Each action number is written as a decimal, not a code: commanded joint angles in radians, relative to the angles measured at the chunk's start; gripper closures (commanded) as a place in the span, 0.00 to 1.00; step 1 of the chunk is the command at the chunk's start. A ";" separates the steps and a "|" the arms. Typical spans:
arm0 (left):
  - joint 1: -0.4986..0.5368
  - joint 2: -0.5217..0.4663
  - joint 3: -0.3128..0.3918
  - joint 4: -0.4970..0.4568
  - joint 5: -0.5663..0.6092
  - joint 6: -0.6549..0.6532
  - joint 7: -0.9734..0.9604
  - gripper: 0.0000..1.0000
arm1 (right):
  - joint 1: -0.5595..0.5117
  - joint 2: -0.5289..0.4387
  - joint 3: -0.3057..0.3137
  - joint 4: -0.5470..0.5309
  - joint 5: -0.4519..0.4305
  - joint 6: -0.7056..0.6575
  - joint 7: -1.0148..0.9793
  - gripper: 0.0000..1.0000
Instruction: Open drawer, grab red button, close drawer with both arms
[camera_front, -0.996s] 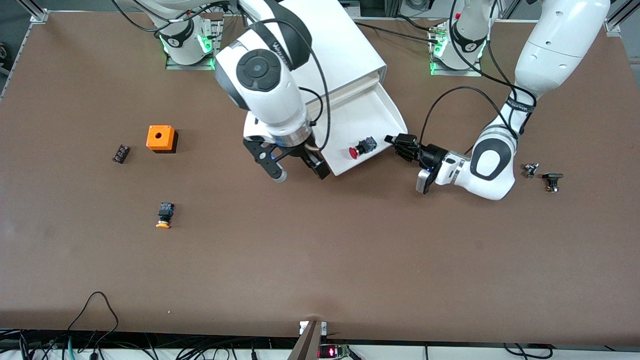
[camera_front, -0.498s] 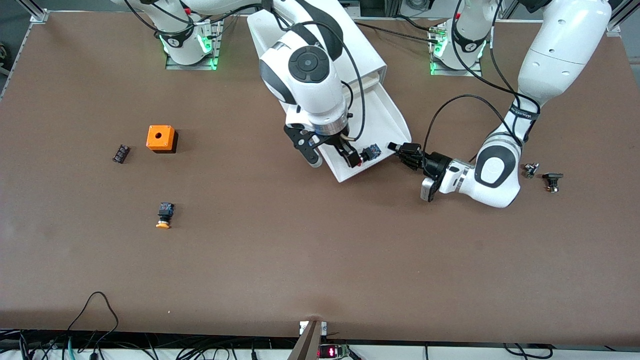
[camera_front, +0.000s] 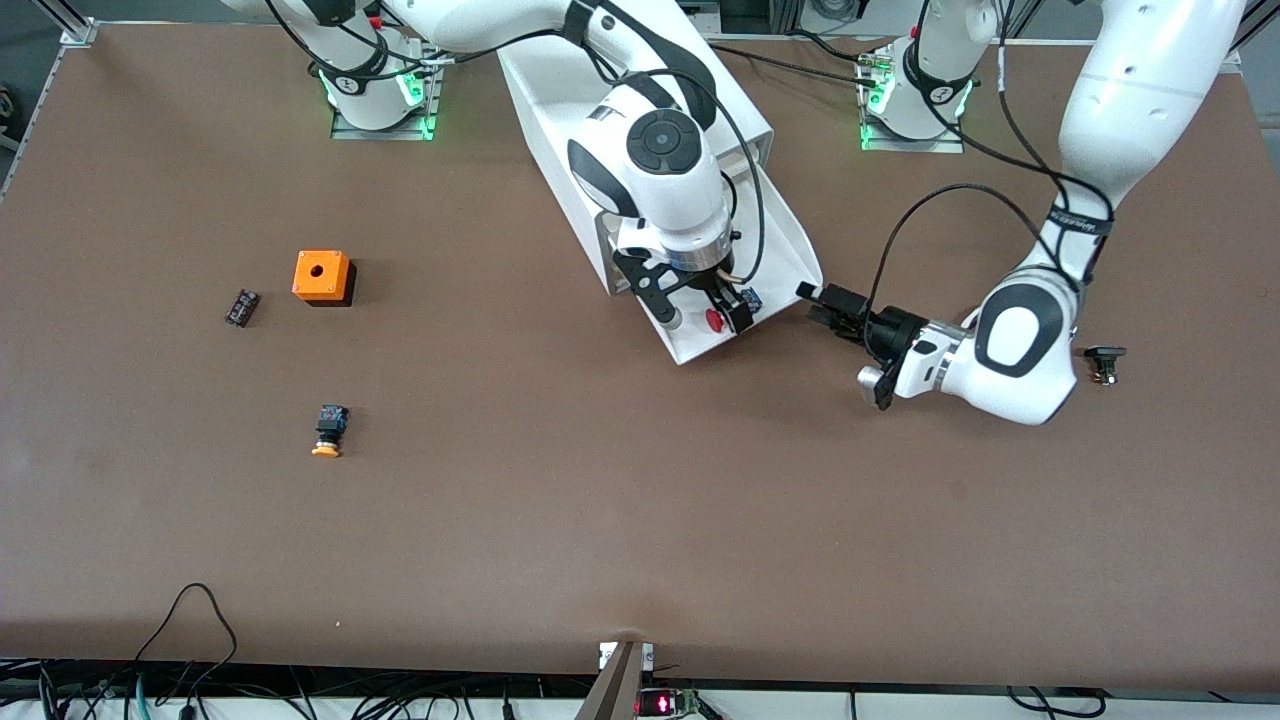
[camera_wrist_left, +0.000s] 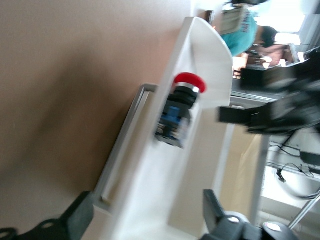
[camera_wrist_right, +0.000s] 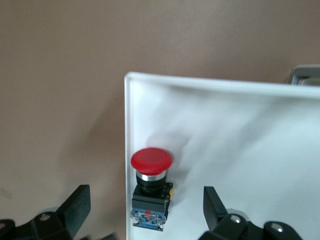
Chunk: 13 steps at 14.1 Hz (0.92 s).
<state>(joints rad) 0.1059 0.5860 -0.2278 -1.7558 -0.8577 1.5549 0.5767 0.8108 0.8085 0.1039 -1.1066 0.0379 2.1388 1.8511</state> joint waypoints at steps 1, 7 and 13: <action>0.006 -0.097 -0.004 0.071 0.113 -0.085 -0.217 0.00 | 0.025 0.056 -0.013 0.074 0.003 0.006 0.039 0.00; -0.023 -0.111 -0.037 0.413 0.572 -0.243 -0.548 0.00 | 0.053 0.112 -0.012 0.108 0.003 0.029 0.060 0.00; -0.065 -0.109 -0.036 0.544 0.865 -0.185 -0.538 0.00 | 0.051 0.116 -0.015 0.108 0.003 0.026 0.053 0.42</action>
<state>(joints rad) 0.0350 0.4536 -0.2674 -1.2757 -0.0289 1.3457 0.0462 0.8518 0.9017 0.1023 -1.0431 0.0379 2.1741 1.8903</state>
